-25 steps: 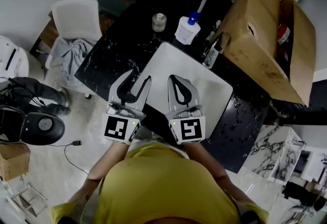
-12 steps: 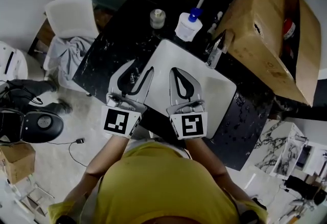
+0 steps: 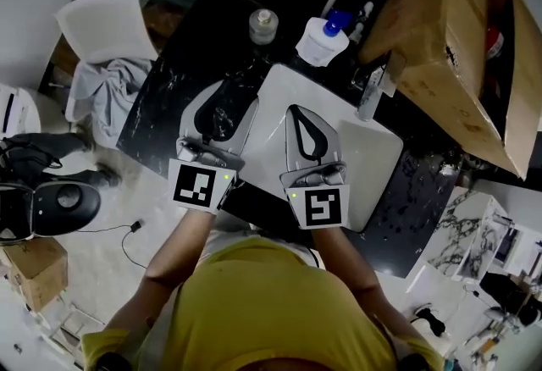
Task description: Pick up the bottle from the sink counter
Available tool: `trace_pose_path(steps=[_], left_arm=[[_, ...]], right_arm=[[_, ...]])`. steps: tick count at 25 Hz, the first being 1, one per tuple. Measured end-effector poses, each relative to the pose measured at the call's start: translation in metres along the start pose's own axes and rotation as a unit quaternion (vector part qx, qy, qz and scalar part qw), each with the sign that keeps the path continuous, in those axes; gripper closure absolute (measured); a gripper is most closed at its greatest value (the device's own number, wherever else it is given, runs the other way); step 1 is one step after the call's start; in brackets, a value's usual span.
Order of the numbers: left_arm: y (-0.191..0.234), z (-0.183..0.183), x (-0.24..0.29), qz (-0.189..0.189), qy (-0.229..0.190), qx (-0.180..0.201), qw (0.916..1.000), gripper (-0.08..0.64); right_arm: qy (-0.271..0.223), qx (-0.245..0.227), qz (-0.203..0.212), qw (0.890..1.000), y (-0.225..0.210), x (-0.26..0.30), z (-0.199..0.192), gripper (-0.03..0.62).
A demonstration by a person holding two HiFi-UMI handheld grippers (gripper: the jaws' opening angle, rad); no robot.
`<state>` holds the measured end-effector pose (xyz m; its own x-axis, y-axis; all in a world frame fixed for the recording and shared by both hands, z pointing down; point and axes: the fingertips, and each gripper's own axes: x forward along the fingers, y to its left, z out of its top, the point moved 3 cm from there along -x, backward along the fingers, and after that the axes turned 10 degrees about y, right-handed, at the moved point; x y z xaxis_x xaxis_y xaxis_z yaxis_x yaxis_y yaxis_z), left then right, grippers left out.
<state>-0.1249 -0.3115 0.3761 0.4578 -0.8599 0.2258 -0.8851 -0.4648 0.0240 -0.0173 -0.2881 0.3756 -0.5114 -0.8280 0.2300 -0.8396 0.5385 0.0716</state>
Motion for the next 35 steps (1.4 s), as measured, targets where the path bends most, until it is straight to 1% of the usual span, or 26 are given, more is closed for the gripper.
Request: trace_pose_path(steps=[11, 19, 24, 29, 35], left_arm=[[0.037, -0.028, 0.067, -0.015, 0.022, -0.002, 0.9996, 0.341], [0.058, -0.046, 0.105, -0.019, 0.047, 0.005, 0.9987, 0.296], [0.067, -0.056, 0.131, -0.030, 0.037, 0.010, 0.9988, 0.272], [0.069, -0.073, 0.155, -0.048, 0.070, 0.018, 0.9963, 0.226], [0.079, -0.082, 0.182, -0.042, 0.093, 0.019, 0.9946, 0.199]], right_arm=[[0.024, 0.015, -0.005, 1.000, -0.009, 0.052, -0.026, 0.592], [0.035, 0.020, -0.011, 0.999, -0.017, 0.080, -0.040, 0.592], [0.045, 0.022, -0.017, 0.999, -0.023, 0.090, -0.049, 0.592], [0.057, 0.029, -0.026, 0.998, -0.029, 0.095, -0.058, 0.592], [0.067, 0.032, -0.033, 0.997, -0.036, 0.097, -0.067, 0.592]])
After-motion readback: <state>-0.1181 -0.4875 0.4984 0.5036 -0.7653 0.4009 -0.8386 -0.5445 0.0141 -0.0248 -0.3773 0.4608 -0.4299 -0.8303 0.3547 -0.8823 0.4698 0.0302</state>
